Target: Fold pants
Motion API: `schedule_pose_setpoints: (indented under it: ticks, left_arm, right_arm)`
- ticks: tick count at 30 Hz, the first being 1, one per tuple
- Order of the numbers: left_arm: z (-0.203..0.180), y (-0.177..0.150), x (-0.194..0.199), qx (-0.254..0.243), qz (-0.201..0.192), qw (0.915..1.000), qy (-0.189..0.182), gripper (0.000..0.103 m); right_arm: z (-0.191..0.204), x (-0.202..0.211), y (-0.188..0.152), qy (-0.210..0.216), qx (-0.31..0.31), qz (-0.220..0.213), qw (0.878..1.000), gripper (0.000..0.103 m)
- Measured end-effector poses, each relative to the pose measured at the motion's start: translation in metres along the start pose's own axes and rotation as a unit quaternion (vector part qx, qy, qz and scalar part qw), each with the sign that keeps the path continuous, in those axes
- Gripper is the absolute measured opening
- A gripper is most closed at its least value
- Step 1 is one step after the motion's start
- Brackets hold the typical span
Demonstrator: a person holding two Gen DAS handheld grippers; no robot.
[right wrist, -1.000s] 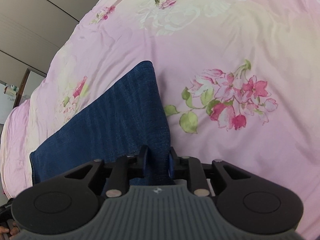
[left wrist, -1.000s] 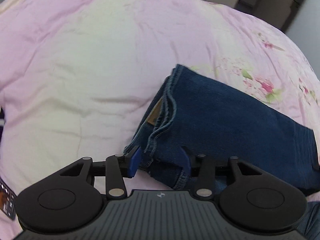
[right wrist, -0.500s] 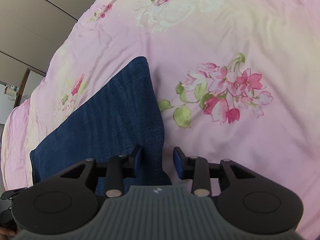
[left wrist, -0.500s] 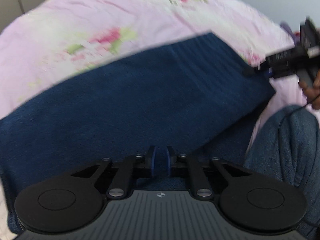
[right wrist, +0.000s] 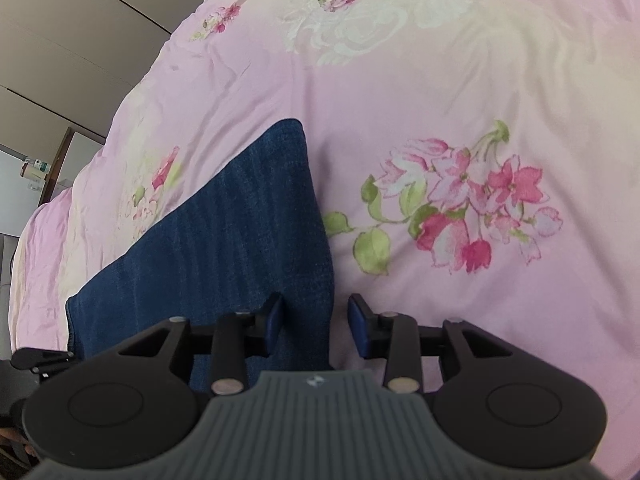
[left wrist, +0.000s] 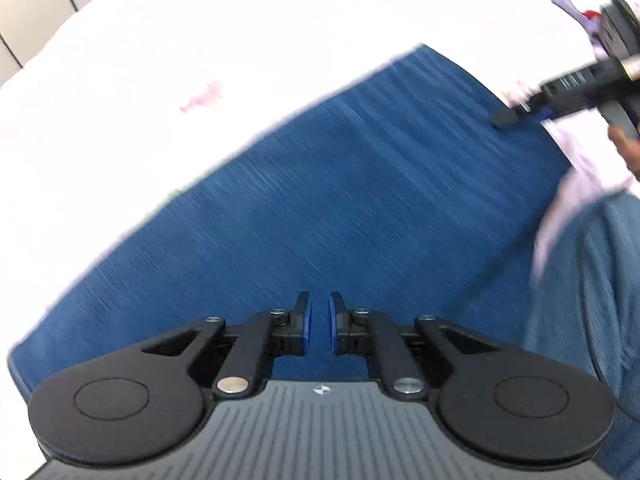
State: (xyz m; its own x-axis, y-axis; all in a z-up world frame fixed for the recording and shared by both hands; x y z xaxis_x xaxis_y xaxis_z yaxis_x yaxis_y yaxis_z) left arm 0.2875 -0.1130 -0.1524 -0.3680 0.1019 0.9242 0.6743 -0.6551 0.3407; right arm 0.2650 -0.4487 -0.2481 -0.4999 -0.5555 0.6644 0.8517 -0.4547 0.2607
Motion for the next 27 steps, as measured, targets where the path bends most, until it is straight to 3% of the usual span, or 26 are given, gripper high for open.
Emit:
schedule_pose_setpoints:
  ticks: [4, 9, 15, 16, 18, 21, 27]
  left_arm:
    - [0.023, 0.028, -0.022, 0.020, 0.002, 0.9993, 0.031, 0.010]
    - [0.039, 0.055, -0.055, 0.041, -0.003, 0.9987, 0.030, 0.010]
    - [0.038, 0.066, -0.091, 0.065, 0.020, 0.9971, 0.035, 0.009]
    - [0.038, 0.066, -0.091, 0.066, 0.020, 0.9970, 0.034, 0.009]
    - [0.040, 0.064, -0.085, 0.066, 0.013, 0.9972, 0.033, 0.008]
    - [0.045, 0.054, -0.064, 0.070, 0.001, 0.9971, 0.030, 0.009]
    - [0.057, 0.001, -0.010, 0.042, -0.006, 0.9983, 0.040, 0.010]
  right_arm:
    - [-0.001, -0.011, 0.012, 0.002, 0.002, 0.005, 1.000, 0.035]
    - [-0.004, -0.020, 0.015, 0.016, 0.004, 0.010, 1.000, 0.036]
    - [-0.015, -0.022, 0.014, 0.034, -0.008, 0.008, 0.999, 0.035]
    - [-0.015, -0.023, 0.014, 0.035, -0.008, 0.009, 0.999, 0.035]
    - [-0.015, -0.025, 0.013, 0.041, -0.006, 0.013, 0.999, 0.023]
    - [-0.014, -0.022, 0.014, 0.057, -0.014, 0.020, 0.998, 0.013]
    - [0.020, 0.001, 0.023, 0.087, -0.017, 0.025, 0.996, 0.009]
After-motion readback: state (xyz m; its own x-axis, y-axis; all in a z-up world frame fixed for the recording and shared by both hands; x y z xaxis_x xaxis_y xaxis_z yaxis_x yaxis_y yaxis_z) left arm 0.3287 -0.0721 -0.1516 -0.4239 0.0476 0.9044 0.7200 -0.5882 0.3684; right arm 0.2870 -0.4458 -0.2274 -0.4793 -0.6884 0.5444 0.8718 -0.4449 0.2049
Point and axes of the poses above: each gripper's, at about its wrist camera, not at the fingertips, and x roughly against the way its jaws point, z to its left, y to its top, the point moved 3 cm from there along -x, roughly the way its jaws point, and after that the axes turned 11 degrees about y, right-handed, at the moved point
